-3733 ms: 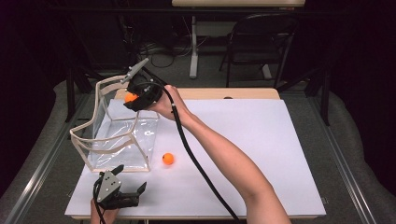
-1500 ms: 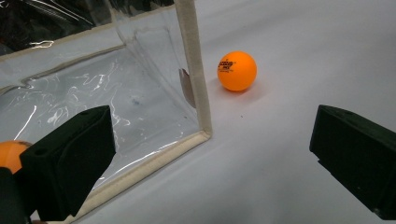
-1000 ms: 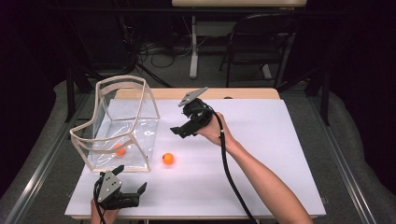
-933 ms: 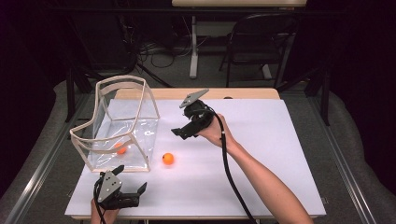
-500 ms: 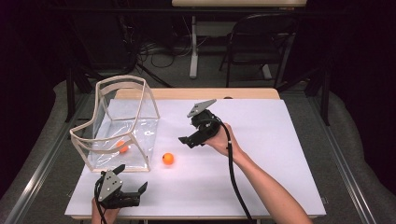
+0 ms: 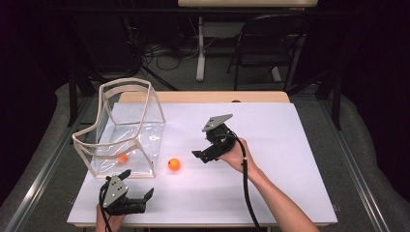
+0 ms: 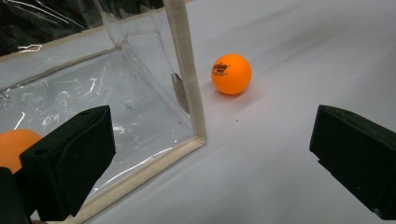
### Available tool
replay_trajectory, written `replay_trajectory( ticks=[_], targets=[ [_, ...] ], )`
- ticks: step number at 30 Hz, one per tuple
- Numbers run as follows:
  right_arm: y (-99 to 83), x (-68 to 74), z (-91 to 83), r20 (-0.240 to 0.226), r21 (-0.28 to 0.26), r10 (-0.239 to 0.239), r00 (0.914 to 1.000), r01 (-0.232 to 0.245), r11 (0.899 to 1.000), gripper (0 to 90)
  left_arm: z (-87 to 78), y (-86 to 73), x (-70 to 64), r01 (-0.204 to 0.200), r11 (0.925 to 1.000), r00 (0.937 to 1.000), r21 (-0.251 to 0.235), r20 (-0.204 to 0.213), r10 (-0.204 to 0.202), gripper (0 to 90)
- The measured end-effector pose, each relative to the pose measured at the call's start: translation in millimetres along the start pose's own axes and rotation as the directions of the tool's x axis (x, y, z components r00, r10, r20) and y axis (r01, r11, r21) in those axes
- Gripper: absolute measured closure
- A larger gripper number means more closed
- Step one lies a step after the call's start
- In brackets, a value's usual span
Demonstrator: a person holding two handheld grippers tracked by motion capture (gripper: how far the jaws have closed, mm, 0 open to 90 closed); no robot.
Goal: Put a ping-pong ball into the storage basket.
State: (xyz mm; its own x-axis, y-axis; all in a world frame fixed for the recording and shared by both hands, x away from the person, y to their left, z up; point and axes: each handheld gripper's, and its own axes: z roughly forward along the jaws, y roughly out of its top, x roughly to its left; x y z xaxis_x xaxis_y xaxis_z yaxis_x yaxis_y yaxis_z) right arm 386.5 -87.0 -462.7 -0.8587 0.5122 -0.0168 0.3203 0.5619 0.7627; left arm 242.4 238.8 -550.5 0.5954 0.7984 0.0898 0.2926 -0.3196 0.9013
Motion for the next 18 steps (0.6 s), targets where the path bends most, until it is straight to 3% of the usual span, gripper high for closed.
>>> replay_trajectory(
  ticks=[18],
  targets=[
    [-31.0,18.5,11.8,-0.018,0.028,0.008,0.9998,-0.008,1.0,4.6,0.0,-0.3,-1.2,-0.008,0.9999,1.0,0.009,-0.002,0.008,0.1]
  ],
)
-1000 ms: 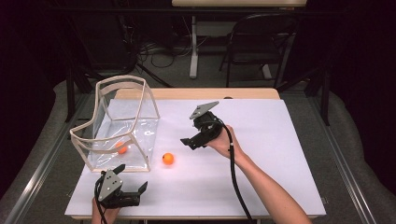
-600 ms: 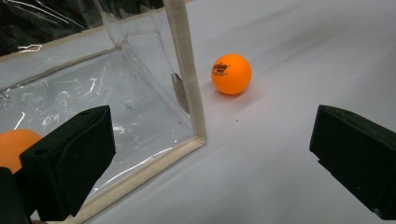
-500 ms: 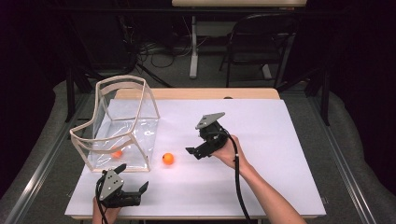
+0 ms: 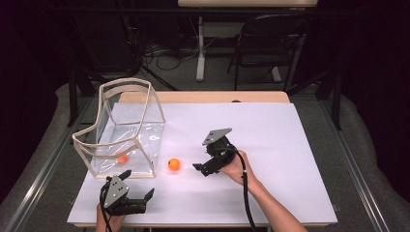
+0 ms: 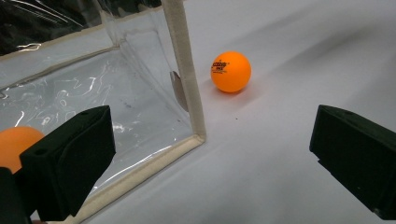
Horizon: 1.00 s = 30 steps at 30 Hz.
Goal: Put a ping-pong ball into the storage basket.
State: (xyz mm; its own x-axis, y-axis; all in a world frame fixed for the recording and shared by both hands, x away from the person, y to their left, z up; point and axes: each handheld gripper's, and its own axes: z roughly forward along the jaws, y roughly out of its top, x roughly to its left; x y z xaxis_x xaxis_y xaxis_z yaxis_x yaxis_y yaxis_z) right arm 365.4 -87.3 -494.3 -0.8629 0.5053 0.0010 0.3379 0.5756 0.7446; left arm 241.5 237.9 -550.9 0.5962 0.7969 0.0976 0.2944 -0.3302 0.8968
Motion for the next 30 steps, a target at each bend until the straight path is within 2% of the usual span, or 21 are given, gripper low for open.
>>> replay_trajectory(
  ticks=[16,30],
  targets=[
    [-16.1,9.2,6.5,0.001,0.01,-0.001,1.0,0.001,1.0,4.3,-2.3,-1.2,-0.9,0.001,1.0,1.0,0.003,-0.005,-0.001,0.1],
    [-16.6,14.6,10.2,0.006,0.027,-0.011,0.9999,0.011,1.0,3.2,-3.1,-1.9,-1.5,0.002,1.0,1.0,0.004,-0.005,-0.002,0.1]
  ],
)
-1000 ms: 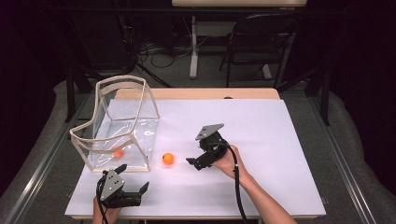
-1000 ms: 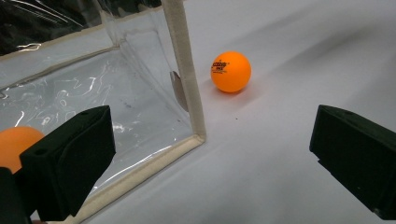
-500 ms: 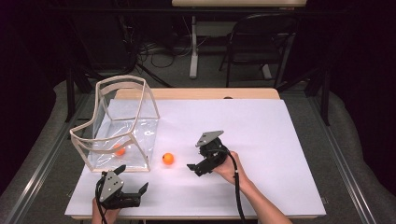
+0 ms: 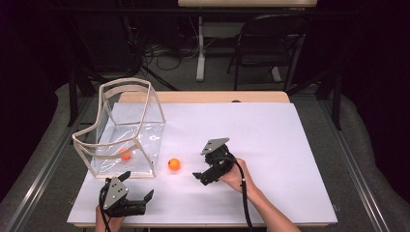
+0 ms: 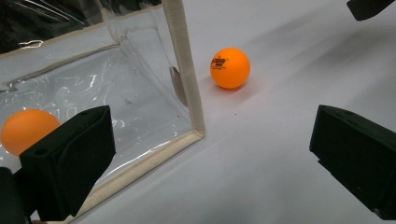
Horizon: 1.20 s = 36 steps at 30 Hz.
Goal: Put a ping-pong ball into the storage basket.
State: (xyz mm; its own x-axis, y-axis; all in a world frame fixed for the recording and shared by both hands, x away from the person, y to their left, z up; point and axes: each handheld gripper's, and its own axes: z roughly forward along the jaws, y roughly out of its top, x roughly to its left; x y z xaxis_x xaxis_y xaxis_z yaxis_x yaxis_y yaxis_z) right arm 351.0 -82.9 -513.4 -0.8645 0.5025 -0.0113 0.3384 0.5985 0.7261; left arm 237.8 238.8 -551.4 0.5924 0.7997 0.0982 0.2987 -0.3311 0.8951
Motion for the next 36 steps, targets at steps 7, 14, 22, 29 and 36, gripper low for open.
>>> replay_trajectory(
  ticks=[7,14,22,29,36],
  targets=[
    [2.6,5.3,6.4,-0.006,0.008,-0.019,0.9998,0.02,1.0,3.1,0.8,0.4,-1.0,0.0,1.0,1.0,0.001,0.002,0.0,0.1],
    [7.7,9.4,14.2,-0.024,0.014,-0.032,0.9992,0.032,0.999,2.9,0.9,0.4,-1.4,-0.001,1.0,1.0,0.0,0.003,0.001,0.1],
    [12.9,7.0,19.6,-0.03,0.02,-0.026,0.9992,0.027,0.999,2.5,0.2,0.1,-1.0,0.001,1.0,1.0,0.0,0.0,-0.001,0.1],
    [17.1,4.7,24.3,-0.033,0.019,-0.022,0.9992,0.023,1.0,2.2,-0.5,-0.2,-1.0,0.0,1.0,1.0,0.001,-0.004,0.0,0.1],
    [21.4,4.2,30.8,-0.039,0.025,-0.026,0.9989,0.027,0.999,2.0,-2.7,-1.6,-0.8,0.005,1.0,0.9999,0.001,-0.012,-0.005,0.1]
  ],
)
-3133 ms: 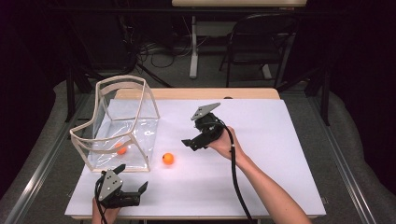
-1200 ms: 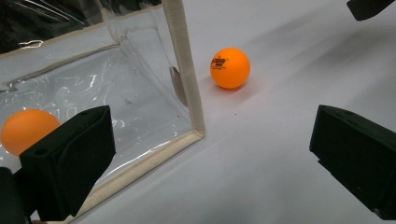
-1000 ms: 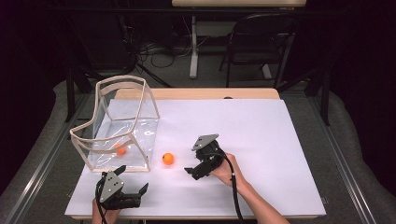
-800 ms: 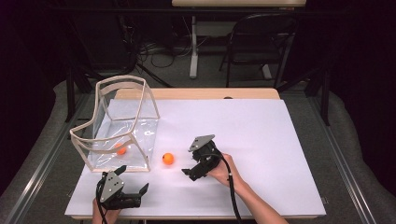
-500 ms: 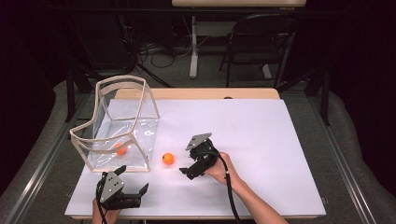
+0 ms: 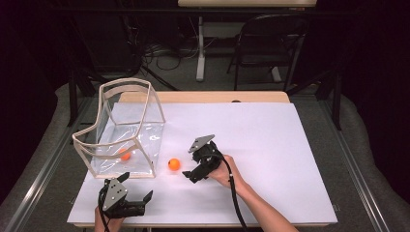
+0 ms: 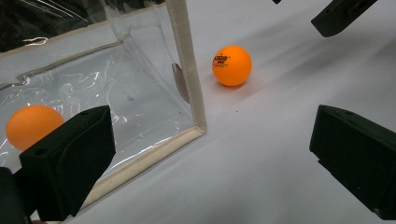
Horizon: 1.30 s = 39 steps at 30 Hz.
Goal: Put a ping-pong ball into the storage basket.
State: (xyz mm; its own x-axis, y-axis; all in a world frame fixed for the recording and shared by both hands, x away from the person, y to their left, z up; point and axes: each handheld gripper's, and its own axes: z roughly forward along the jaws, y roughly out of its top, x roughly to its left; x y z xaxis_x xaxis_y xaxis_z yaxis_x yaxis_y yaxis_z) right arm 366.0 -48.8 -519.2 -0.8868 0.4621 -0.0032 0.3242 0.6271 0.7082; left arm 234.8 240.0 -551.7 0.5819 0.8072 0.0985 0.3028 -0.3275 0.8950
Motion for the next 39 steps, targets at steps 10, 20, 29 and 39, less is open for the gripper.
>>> replay_trajectory(
  ticks=[10,20,29,39],
  targets=[
    [8.2,0.2,5.7,-0.001,0.006,-0.008,1.0,0.008,1.0,0.9,-0.7,-0.4,0.4,-0.001,1.0,1.0,0.001,0.0,0.001,0.1],
    [14.0,-2.2,12.9,-0.007,0.023,-0.005,1.0,0.006,1.0,0.0,-0.4,-0.1,-0.4,-0.001,1.0,1.0,-0.001,0.001,0.001,0.1],
    [18.9,-0.9,21.7,-0.024,0.034,-0.01,0.9997,0.011,0.999,0.0,0.0,-0.3,-0.2,-0.002,1.0,1.0,-0.001,0.001,0.002,0.1],
    [24.3,1.6,31.5,-0.036,0.044,-0.019,0.9992,0.021,0.999,0.0,0.1,-0.3,-0.1,0.0,1.0,1.0,-0.004,0.003,0.0,0.1]
  ],
)
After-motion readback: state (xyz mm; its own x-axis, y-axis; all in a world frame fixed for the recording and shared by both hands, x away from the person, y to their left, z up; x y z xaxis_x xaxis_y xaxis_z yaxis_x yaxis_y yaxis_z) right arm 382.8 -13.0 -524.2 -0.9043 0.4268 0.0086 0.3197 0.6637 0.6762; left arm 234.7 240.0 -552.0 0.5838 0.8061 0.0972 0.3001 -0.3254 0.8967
